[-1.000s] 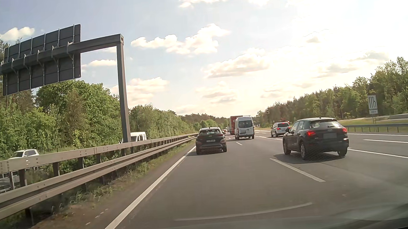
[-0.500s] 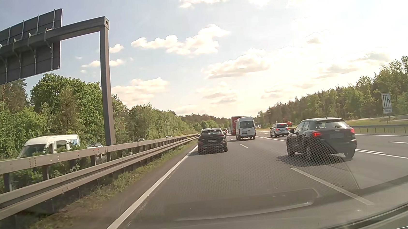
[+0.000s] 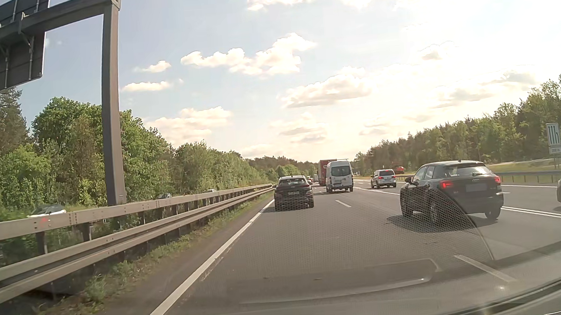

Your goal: Follow the waypoints while adhering to traffic rules and regulations

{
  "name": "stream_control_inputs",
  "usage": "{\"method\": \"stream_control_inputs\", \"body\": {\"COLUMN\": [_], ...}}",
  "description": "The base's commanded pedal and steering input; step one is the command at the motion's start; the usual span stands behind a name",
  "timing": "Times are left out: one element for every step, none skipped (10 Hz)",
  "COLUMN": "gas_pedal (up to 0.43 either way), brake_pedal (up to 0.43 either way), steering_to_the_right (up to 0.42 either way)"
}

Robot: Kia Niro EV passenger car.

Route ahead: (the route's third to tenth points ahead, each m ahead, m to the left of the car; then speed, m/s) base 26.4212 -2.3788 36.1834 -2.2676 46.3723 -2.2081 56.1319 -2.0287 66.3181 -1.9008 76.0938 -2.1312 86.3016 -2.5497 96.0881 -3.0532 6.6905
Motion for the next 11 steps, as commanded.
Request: {"method": "stream_control_inputs", "body": {"gas_pedal": [0.118,0.118,0.118,0.118,0.118,0.118,0.118,0.118,0.118,0.118,0.118], "brake_pedal": [0.000,0.000,0.000,0.000,0.000,0.000,0.000,0.000,0.000,0.000,0.000], "steering_to_the_right": [-0.001,-0.001,-0.001,-0.001,0.000,0.000,0.001,0.000,0.000,0.001,0.001]}}
